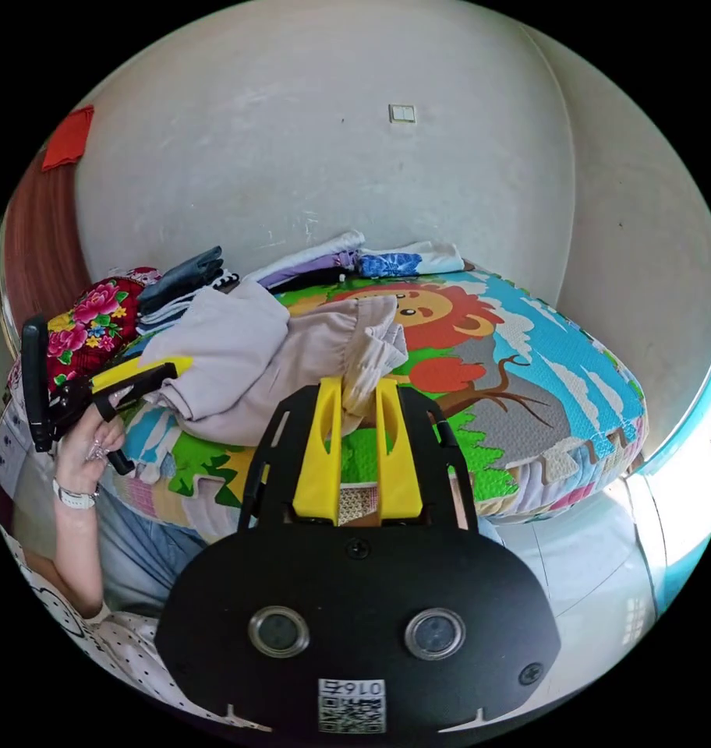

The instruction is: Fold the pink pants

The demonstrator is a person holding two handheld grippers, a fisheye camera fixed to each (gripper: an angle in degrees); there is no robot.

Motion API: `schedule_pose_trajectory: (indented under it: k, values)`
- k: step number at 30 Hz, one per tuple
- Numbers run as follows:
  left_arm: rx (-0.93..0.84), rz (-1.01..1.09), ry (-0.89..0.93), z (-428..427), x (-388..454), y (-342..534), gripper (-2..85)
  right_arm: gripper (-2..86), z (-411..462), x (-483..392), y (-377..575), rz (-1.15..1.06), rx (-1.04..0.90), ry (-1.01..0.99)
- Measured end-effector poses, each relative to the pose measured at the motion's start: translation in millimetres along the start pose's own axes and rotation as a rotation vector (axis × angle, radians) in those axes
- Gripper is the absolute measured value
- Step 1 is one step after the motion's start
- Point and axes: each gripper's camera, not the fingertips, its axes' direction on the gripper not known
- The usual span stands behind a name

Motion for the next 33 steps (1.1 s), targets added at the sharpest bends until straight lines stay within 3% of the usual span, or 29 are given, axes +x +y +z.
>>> schedule_pose_trajectory:
  k: [5,7,9,11,12,15,17,20,22,26,28,30,33]
  values:
    - [0.167,-0.355,-0.272,-86.9,-139.1,42.5,6.0,6.2,-9.6,28.0,-3.8,0.051,0.125,0.019]
    - [0.132,-0.414,-0.170,-96.9,-186.3,68.2,6.1,6.1,-9.1,49.3,-3.4,0.103,0.176,0.037]
    - [0.046,-0.495,-0.051,-92.2,-225.2,95.9,6.3,6.7,1.2,61.4,-8.3,0.067,0.138,-0.101]
    - [-0.134,-0.497,0.032,-78.9,-246.5,128.8,7.5,8.4,11.9,69.5,-17.0,0.083,0.057,-0.130]
    - [-0.167,-0.497,0.026,-77.4,-248.5,137.6,7.8,9.6,14.2,71.2,-21.8,0.081,0.041,-0.077]
    - [-0.158,-0.533,-0.015,-83.1,-253.0,182.2,8.4,8.9,-4.4,79.8,-28.4,0.137,0.228,0.144]
    - [-0.118,-0.537,-0.014,-92.0,-259.6,203.4,8.7,4.4,-12.3,88.5,-43.7,0.109,0.309,0.134]
    - [-0.030,-0.568,-0.068,-114.6,-269.9,218.8,8.2,6.0,15.3,103.4,-94.7,-0.085,0.178,-0.036]
    - [0.035,-0.581,-0.098,-128.2,-273.1,227.1,7.8,12.9,71.8,121.6,-136.5,-0.212,-0.025,-0.165]
    - [0.094,-0.529,-0.084,-136.1,-270.4,238.9,6.1,12.8,167.0,166.4,-179.6,-0.171,-0.276,-0.195]
    - [0.083,-0.509,-0.080,-133.1,-268.5,242.2,5.8,11.4,219.9,194.5,-190.7,-0.121,-0.432,-0.305]
    - [0.066,-0.486,-0.080,-129.2,-266.3,244.7,5.6,9.5,235.7,208.3,-194.7,-0.103,-0.469,-0.405]
    - [0.046,-0.439,-0.096,-121.9,-262.6,246.4,5.3,3.5,197.5,219.6,-195.7,-0.183,-0.268,-0.533]
